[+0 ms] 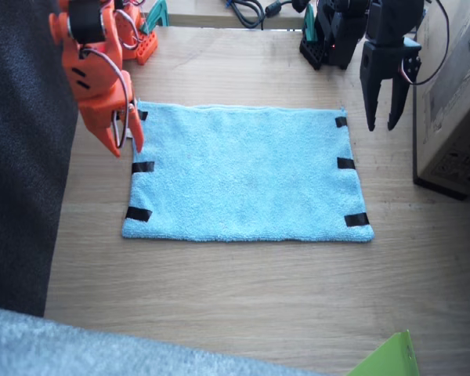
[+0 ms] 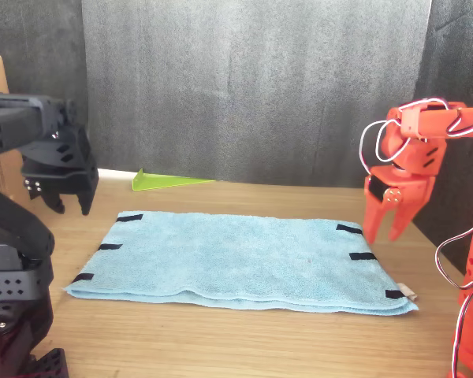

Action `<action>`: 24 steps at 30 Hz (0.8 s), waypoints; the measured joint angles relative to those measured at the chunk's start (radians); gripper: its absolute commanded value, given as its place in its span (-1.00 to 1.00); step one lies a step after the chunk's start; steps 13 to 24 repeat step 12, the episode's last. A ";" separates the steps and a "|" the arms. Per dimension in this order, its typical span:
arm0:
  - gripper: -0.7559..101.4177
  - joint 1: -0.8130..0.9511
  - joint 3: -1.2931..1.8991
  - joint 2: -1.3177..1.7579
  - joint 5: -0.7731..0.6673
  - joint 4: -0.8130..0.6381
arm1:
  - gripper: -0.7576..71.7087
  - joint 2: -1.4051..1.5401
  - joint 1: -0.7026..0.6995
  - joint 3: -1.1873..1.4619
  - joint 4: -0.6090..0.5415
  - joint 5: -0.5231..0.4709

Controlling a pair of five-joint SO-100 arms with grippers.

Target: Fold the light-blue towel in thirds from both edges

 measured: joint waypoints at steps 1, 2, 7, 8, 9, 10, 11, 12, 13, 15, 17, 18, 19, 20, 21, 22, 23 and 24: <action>-0.56 0.000 0.000 0.000 0.000 0.000 | -0.40 0.000 -0.002 0.018 0.003 0.000; -0.56 0.000 0.000 0.000 0.000 0.000 | -0.40 0.000 -0.003 0.035 -0.002 0.000; -0.56 0.000 0.000 0.000 0.000 0.000 | -0.40 0.009 -0.028 0.095 -0.034 -0.003; -0.56 0.000 0.000 0.000 0.000 0.000 | -0.39 0.011 -0.037 0.103 -0.043 -0.005; -0.56 -0.002 0.000 -0.006 0.000 0.000 | -0.39 0.011 -0.043 0.106 -0.051 -0.005; -0.56 -0.002 0.000 -0.014 0.000 0.000 | -0.38 0.012 -0.043 0.106 -0.055 -0.005; -0.56 -0.002 0.000 -0.018 0.000 0.000 | -0.38 0.012 -0.043 0.106 -0.060 -0.005; -0.56 -0.002 0.000 -0.018 -0.003 0.000 | -0.37 0.012 -0.038 0.106 -0.061 -0.005; -0.56 -0.002 0.000 -0.018 -0.003 0.000 | -0.37 0.012 -0.038 0.106 -0.061 -0.005; -0.56 -0.002 0.000 -0.018 -0.003 0.000 | -0.37 0.012 -0.038 0.106 -0.061 -0.005; -0.56 -0.002 0.000 -0.018 -0.003 0.000 | -0.37 0.012 -0.038 0.106 -0.061 -0.005; -0.56 -0.002 0.000 -0.018 -0.003 0.000 | -0.37 0.012 -0.038 0.106 -0.061 -0.005; -0.56 -0.002 0.000 -0.018 -0.003 0.000 | -0.37 0.012 -0.038 0.106 -0.061 -0.005; -0.56 -0.002 0.000 -0.018 -0.003 0.000 | -0.37 0.012 -0.038 0.106 -0.061 -0.005; -0.56 -0.002 0.000 -0.018 -0.003 0.000 | -0.37 0.012 -0.038 0.106 -0.061 -0.005; -0.56 -0.002 0.000 -0.018 -0.003 0.000 | -0.37 0.012 -0.038 0.106 -0.061 -0.005; -0.56 -0.002 0.000 -0.018 -0.003 0.000 | -0.37 0.012 -0.038 0.106 -0.061 -0.005; -0.56 -0.002 0.000 -0.018 -0.003 0.000 | -0.37 0.012 -0.038 0.106 -0.061 -0.005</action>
